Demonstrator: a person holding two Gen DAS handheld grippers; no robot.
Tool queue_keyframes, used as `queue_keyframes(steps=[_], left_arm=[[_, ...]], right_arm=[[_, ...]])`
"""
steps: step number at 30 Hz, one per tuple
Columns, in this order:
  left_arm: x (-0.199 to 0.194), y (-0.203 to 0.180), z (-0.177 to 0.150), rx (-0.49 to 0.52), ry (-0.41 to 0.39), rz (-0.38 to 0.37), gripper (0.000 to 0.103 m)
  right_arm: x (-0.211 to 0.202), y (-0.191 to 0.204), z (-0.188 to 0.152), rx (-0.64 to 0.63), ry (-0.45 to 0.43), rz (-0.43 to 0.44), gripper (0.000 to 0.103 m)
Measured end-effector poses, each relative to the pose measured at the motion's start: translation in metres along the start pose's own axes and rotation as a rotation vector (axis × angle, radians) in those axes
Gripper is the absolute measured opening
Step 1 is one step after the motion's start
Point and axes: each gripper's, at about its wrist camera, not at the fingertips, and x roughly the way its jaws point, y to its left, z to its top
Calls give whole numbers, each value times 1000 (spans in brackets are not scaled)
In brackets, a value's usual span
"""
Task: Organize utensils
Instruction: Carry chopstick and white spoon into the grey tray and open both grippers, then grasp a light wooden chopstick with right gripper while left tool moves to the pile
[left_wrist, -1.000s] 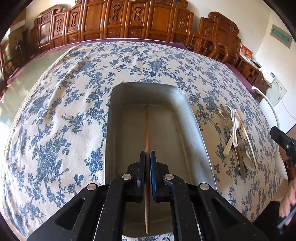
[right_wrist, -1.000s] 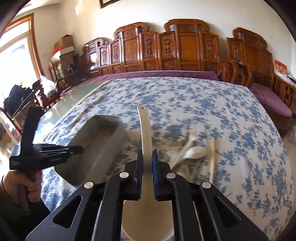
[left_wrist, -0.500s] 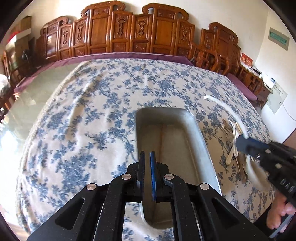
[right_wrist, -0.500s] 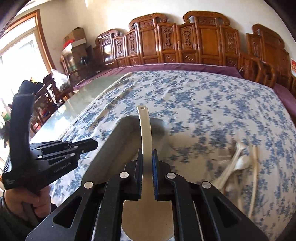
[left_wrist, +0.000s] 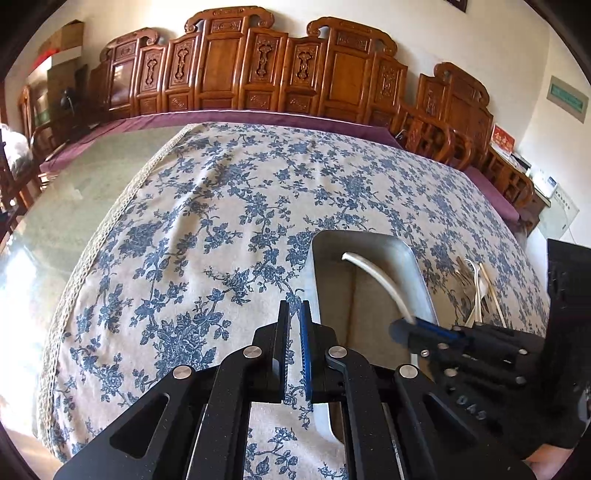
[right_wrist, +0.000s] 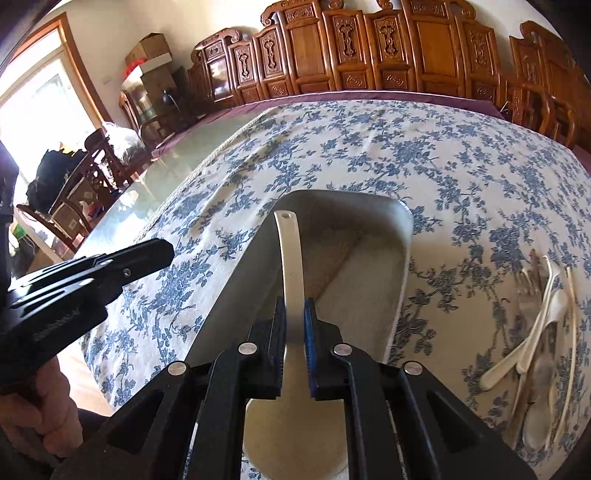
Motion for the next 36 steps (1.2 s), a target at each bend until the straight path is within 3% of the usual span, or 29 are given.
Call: queue_keyframes(steps=[6,13,15,17,21,23,25,30,36], left_arm=[[-4,-8,-2,17,-4,-8,4],[-7,-37,-5,63,-12,-57,6],[-7,-49,-6,84,-13,-68,11],[-8,-59,-8,100,-18,-78,26],[-8,-79,-9,127,-18,-99,38],[-6,-88,-11,142,-15,-106,53],[-6,-95,-12,154,-16,-109,62],[-2,-113,-17,187,-5,-129,64],[0,-132,-25,231,-1,-147,67]], right_arm=[[-7,-5,-2,-33,-12,-26,13],[-51,-39,-1,-48,-73,-106,13],[-66,-53,-3,-58,-89,-145,13],[-82,-69,-6,-59,-107,-185,13],[-103,-108,-11,-36,-115,-262,13],[-109,-126,-15,-20,-113,-296,15],[-114,-147,-20,-3,-108,-339,21],[-114,-185,-37,56,-74,-396,27],[-92,-210,-54,103,-11,-400,27]])
